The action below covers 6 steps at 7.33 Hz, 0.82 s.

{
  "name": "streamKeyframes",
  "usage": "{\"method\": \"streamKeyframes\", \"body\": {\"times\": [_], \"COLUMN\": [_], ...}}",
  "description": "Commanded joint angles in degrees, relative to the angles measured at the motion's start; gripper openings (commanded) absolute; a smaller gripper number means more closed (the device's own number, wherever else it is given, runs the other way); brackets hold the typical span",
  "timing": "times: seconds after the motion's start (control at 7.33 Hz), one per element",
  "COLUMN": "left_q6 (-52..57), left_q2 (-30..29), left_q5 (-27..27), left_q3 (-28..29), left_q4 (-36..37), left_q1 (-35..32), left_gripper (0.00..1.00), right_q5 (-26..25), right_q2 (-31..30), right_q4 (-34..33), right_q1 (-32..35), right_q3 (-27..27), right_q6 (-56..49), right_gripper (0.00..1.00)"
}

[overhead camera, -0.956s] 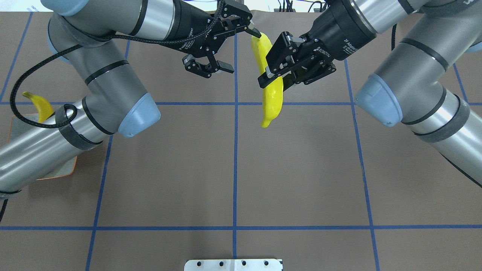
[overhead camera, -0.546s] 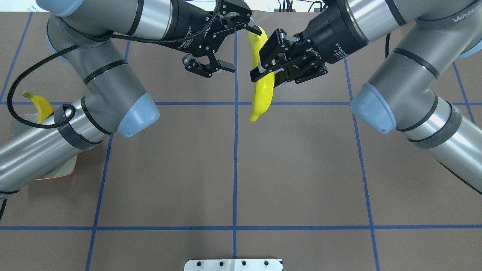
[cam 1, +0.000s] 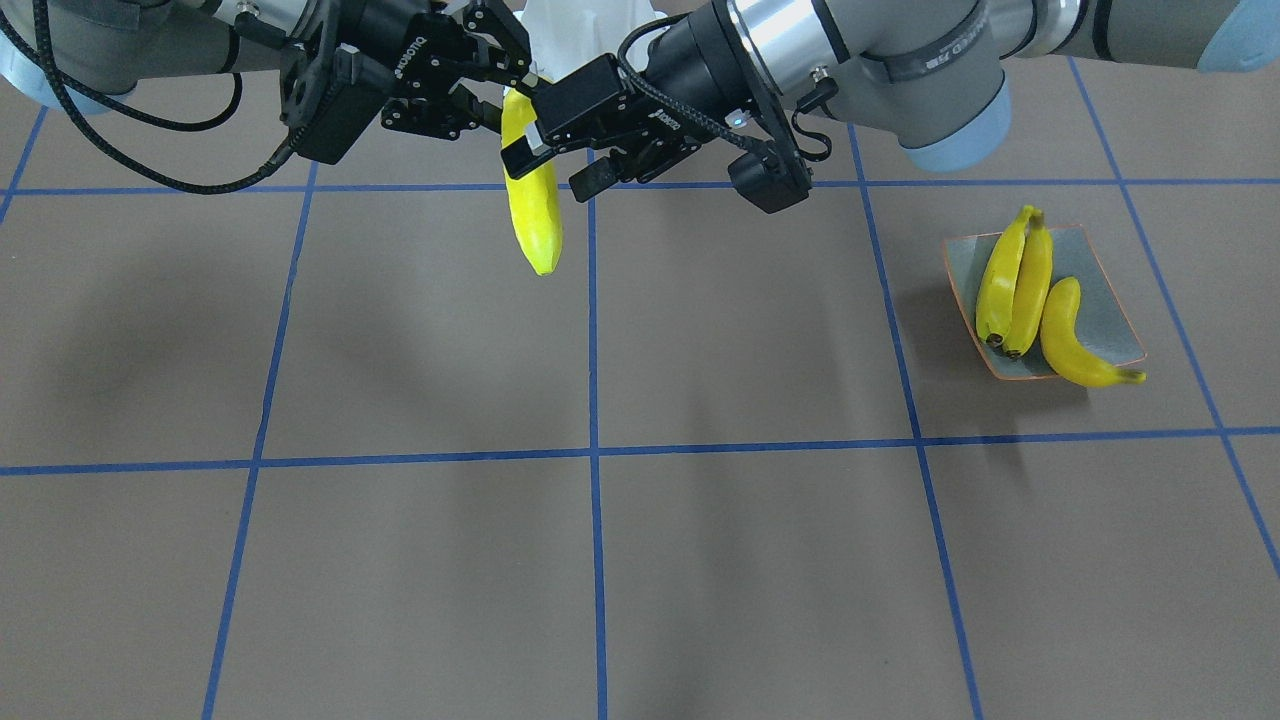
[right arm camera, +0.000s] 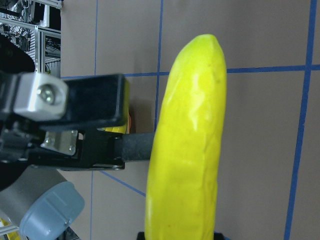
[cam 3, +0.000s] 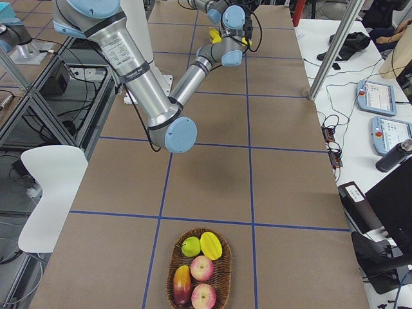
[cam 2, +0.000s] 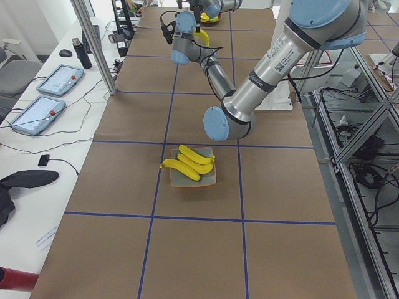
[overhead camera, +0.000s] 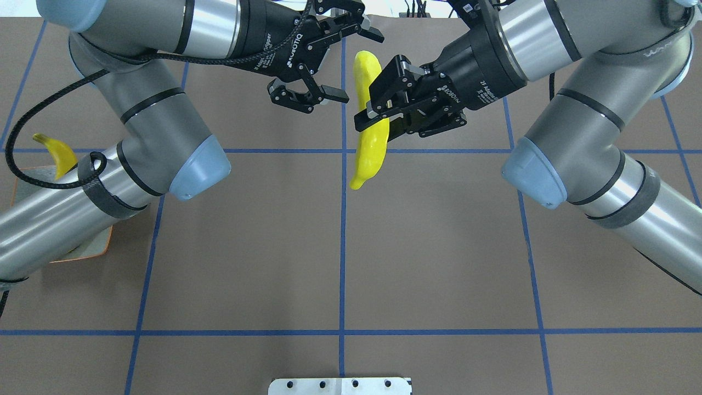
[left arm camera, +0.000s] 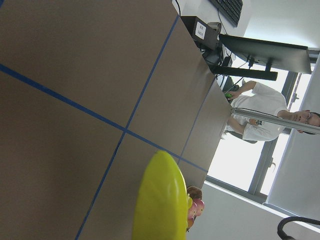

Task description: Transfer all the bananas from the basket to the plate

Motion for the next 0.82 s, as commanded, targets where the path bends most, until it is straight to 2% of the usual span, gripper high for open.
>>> {"method": "streamKeyframes", "body": {"times": [0.0, 0.14, 0.27, 0.55, 0.68], "left_q6": [1.33, 1.42, 1.16, 1.16, 1.51], "left_q2": [0.14, 0.14, -0.03, 0.05, 0.23], "left_q5": [0.03, 0.03, 0.03, -0.24, -0.41], "left_q3": [0.21, 0.22, 0.04, -0.14, -0.14], "left_q4": [0.03, 0.12, 0.12, 0.20, 0.20], "left_q1": [0.15, 0.15, 0.24, 0.24, 0.24], "left_gripper": [0.97, 0.97, 0.90, 0.83, 0.82], "right_q5": [-2.91, -4.58, -6.16, -6.36, -6.36], "right_q2": [0.05, 0.05, 0.05, 0.05, -0.03], "right_q4": [5.72, 6.44, 6.88, 7.85, 9.16], "right_q1": [-0.72, -1.50, -2.73, -2.83, -2.83], "right_q3": [-0.03, -0.03, -0.03, -0.03, -0.03], "right_q6": [4.91, 5.28, 5.28, 5.55, 6.59], "right_gripper": [0.00, 0.00, 0.00, 0.00, 0.00]}}
